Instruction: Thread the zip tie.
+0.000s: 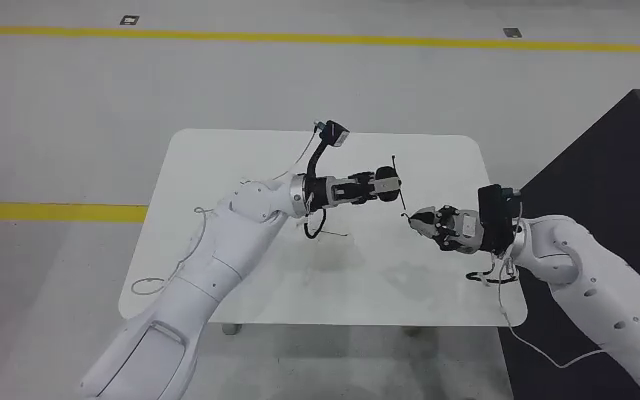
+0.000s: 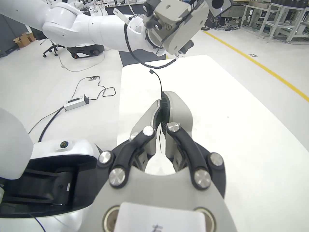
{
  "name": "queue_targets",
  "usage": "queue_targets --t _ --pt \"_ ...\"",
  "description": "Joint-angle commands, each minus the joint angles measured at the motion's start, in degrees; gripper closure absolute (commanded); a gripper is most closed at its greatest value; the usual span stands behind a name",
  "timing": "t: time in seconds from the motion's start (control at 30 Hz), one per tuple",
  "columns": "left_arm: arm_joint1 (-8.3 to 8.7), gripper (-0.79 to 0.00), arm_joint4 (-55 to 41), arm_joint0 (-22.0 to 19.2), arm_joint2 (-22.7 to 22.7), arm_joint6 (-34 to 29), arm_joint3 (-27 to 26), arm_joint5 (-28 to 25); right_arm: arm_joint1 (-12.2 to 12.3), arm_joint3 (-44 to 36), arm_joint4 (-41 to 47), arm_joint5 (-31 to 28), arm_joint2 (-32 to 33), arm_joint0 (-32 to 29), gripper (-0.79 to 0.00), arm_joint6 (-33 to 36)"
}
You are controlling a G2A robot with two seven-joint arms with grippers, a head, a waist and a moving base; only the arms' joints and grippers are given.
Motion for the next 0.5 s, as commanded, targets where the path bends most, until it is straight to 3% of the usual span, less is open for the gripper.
queue_targets --t 0.0,0.17,0.47 --pt "-0.05 0.0 -0.6 0.0 0.0 -0.4 0.4 0.4 1.1 -0.2 0.6 0.0 -2.0 0.9 0.0 -0.4" --pt "-0.27 0.0 -2.4 -0.3 0.1 -1.4 1.5 1.4 3.4 -1.0 0.2 0.0 -7.9 3.8 0.0 -2.8" --pt "-0.29 0.0 -3.4 -0.4 0.0 -1.4 1.0 1.4 3.5 -1.0 0.1 0.0 -8.3 4.0 0.0 -3.1"
